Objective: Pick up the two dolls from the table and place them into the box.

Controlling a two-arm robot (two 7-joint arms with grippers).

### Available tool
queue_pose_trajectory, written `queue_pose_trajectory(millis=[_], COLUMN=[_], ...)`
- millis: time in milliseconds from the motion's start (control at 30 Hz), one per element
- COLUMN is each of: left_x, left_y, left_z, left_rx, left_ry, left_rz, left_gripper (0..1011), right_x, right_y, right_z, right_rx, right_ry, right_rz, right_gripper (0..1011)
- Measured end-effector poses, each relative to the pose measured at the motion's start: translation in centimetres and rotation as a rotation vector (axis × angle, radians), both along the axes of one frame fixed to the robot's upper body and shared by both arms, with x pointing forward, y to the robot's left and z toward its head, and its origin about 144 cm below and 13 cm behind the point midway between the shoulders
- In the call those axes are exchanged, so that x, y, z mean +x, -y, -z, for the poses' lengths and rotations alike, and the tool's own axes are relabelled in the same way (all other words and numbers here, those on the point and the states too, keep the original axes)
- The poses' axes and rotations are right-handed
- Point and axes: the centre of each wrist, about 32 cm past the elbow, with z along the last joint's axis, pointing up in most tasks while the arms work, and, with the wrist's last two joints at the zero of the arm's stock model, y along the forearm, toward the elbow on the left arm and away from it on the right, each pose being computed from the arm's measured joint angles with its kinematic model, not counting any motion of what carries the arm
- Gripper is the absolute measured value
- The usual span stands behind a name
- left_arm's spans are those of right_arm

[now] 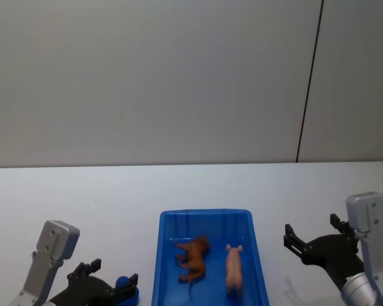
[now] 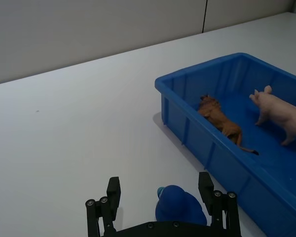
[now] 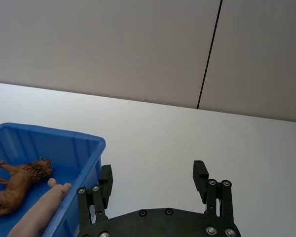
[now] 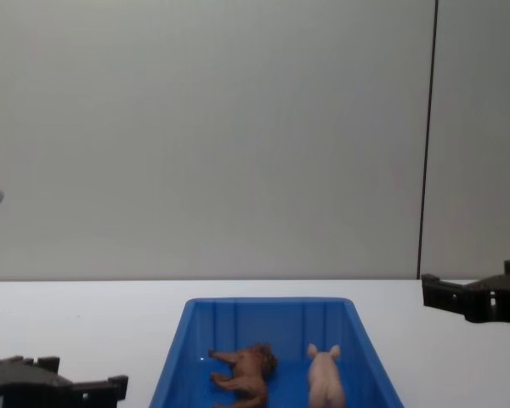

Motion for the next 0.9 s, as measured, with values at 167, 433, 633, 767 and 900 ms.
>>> queue_pose_trajectory(millis=[167, 433, 633, 767, 900], left_x=[-0.2, -0.4, -0.5, -0.4, -0.1], left_y=[-0.2, -0.5, -0.6, -0.4, -0.2], left_z=[0.4, 0.9, 1.2, 1.3, 1.4], left_rx=[0.002, 0.008, 0.011, 0.012, 0.013], left_ry=[-0.017, -0.037, -0.027, -0.002, 0.025], left_rz=[0.012, 0.024, 0.032, 0.038, 0.045], left_gripper=[961, 774, 598, 454, 309], right_x=[0.0, 0.0, 0.0, 0.0, 0.0], right_y=[0.0, 0.0, 0.0, 0.0, 0.0], right_z=[0.0, 0.0, 0.0, 0.0, 0.0], right_rx=[0.0, 0.0, 0.0, 0.0, 0.0], right_ry=[0.0, 0.0, 0.0, 0.0, 0.0], right_rz=[0.0, 0.0, 0.0, 0.0, 0.0], right_gripper=[1001, 1001, 1001, 1001, 1001])
